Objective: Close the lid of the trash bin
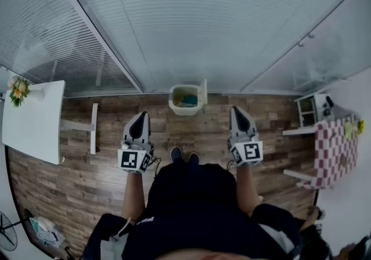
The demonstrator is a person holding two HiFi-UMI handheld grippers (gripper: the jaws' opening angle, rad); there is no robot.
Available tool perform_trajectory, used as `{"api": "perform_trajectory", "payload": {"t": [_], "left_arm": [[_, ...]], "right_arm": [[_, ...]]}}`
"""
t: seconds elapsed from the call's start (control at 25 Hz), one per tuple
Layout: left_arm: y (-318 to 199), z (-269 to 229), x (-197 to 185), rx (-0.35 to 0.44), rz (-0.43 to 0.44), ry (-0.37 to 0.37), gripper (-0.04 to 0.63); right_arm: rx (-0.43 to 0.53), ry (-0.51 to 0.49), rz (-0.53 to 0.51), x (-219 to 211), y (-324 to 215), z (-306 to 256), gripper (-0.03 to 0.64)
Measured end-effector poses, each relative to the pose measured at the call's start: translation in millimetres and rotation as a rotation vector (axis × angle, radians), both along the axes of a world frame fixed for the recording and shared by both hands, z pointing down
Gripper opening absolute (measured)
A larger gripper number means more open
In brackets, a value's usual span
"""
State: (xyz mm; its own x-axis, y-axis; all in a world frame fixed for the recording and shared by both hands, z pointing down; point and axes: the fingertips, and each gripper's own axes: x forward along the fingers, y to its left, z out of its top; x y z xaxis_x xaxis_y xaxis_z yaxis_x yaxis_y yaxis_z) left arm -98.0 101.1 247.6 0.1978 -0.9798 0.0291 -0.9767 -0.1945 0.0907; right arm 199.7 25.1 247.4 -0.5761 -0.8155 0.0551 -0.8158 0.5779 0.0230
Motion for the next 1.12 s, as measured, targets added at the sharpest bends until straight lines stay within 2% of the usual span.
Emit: {"api": "perform_trajectory", "payload": {"t": [0.4,0.64,0.84,1.0,1.04,1.08,1.12], "left_arm": [[-3.8,-5.4,-13.5,0.009,-0.043,0.011,0.006],[-4.6,-5.5,-9.8,0.02,-0.018,-0.018,0.006],[-6.0,-4.5,-8.0,0.012,-0.029,0.019,0.006],[-5.5,-4.4,-11.4,0.02,-0.036,0.02,0.006],[-5.3,-3.2,-12.3,0.017,-0.037,0.012,0.006],[-4.8,-1.3,-13.1,0.012,-0.039,0.007,0.006],[-3.9,0.5,-13.9,0.006,-0.043,0.011,0.006]], "right_arm": [[0.014,-0.008,-0.009,-0.5,-5.7,-8.4,0.002],[0.006,-0.008,-0.025,-3.7,-6.3,-4.8,0.002],[0.006,-0.018,-0.023,-3.1,-8.2,-2.2,0.003],[0.018,-0.026,-0.016,-1.8,-6.8,-2.5,0.01],[0.016,-0.024,-0.019,-2.4,-6.2,-1.1,0.058],[0.011,-0.022,-0.024,-3.3,-5.7,1.0,0.177],[0.006,-0.02,-0.029,-4.4,-5.2,2.6,0.224]]}}
